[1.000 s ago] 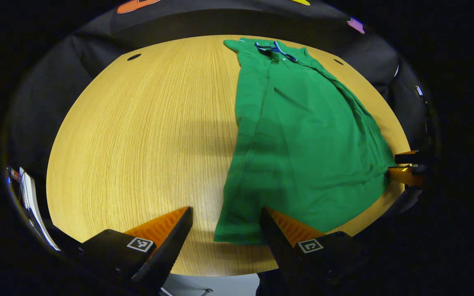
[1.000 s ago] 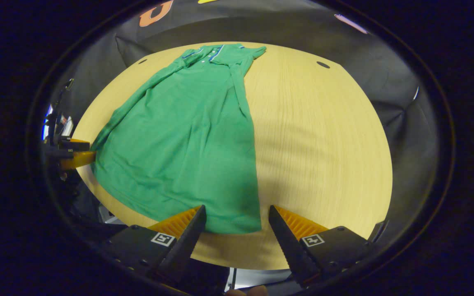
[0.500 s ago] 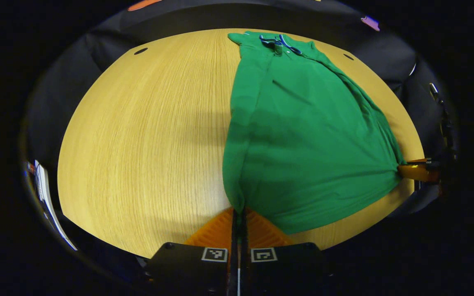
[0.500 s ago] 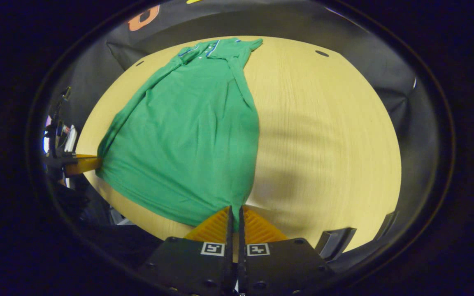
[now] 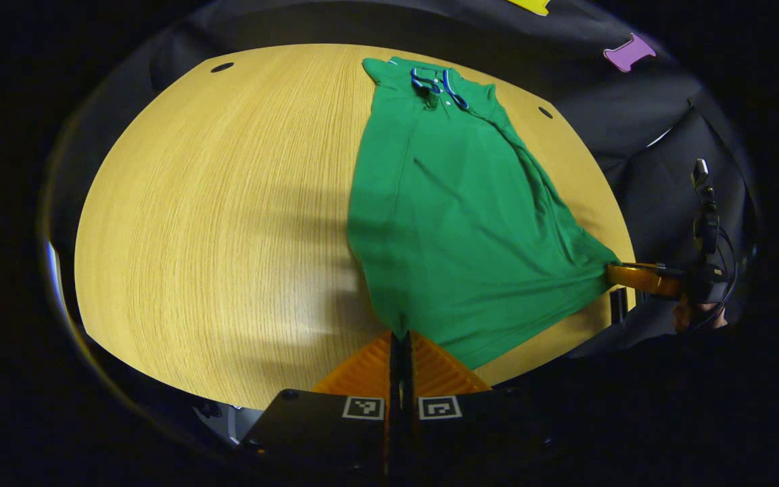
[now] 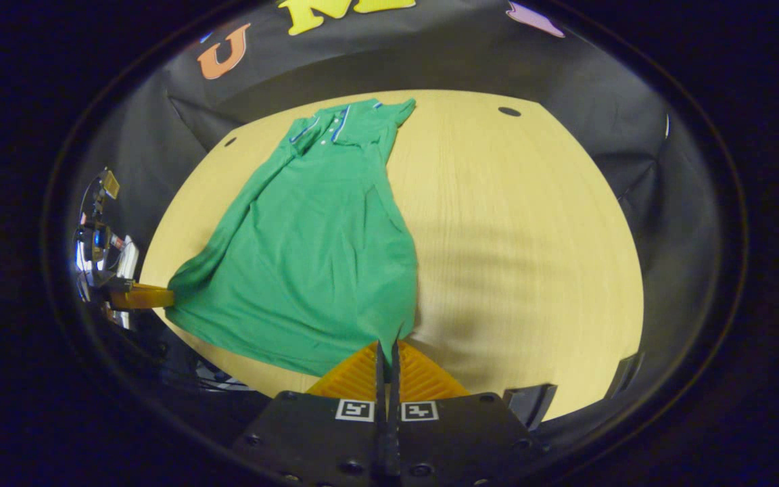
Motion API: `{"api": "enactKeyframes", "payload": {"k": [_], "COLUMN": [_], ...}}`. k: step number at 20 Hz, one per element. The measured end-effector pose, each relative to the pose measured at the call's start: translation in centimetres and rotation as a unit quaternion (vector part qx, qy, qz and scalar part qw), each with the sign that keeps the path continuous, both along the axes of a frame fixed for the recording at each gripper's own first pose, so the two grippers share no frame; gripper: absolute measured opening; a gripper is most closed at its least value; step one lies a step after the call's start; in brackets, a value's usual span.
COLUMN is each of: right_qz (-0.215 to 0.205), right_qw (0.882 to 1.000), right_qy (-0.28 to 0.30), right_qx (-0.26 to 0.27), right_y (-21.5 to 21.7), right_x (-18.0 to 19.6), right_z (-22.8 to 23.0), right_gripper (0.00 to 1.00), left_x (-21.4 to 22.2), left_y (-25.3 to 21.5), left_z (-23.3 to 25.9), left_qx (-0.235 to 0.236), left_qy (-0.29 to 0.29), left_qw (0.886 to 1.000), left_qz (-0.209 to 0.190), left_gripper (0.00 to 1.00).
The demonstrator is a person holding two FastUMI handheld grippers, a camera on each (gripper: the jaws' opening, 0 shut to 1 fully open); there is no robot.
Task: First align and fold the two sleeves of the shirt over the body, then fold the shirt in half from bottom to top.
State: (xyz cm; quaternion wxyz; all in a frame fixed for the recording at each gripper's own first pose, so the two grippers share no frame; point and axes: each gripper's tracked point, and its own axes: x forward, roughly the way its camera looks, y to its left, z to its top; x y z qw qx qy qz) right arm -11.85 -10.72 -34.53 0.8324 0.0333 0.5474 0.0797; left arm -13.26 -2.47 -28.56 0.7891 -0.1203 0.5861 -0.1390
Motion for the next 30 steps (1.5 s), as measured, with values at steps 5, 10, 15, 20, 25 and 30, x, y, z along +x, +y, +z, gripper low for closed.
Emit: {"api": "enactKeyframes", "payload": {"k": [5,10,15,20,25,30], "right_qz": [-0.023,-0.023,-0.025,-0.03,-0.026,-0.023], "right_qw": [0.998,0.993,0.986,0.979,0.974,0.969], "right_qy": [-0.044,-0.107,-0.165,-0.2,-0.222,-0.245], "right_qx": [0.03,0.032,0.029,0.034,0.033,0.021], "right_y": [0.2,0.4,0.7,1.7,3.2,3.6], "right_x": [3.3,8.1,13.6,19.4,25.4,32.6], "right_z": [4.4,8.5,11.9,13.9,14.5,14.6], "right_gripper": [0.0,0.02,0.0,0.0,0.0,0.0], "left_x": [3.5,9.9,16.0,22.1,28.7,36.3], "left_y": [-0.3,0.8,0.6,1.2,1.1,1.6], "left_z": [3.6,8.0,10.8,11.7,11.9,11.7], "left_qx": [-0.002,0.045,0.055,0.044,0.057,0.083], "left_qy": [-0.051,-0.155,-0.207,-0.22,-0.247,-0.292], "left_qw": [0.999,0.987,0.977,0.974,0.967,0.952], "left_qz": [-0.008,-0.017,-0.004,0.04,0.041,0.048], "left_gripper": [0.06,0.06,0.06,0.06,0.05,0.06]}}
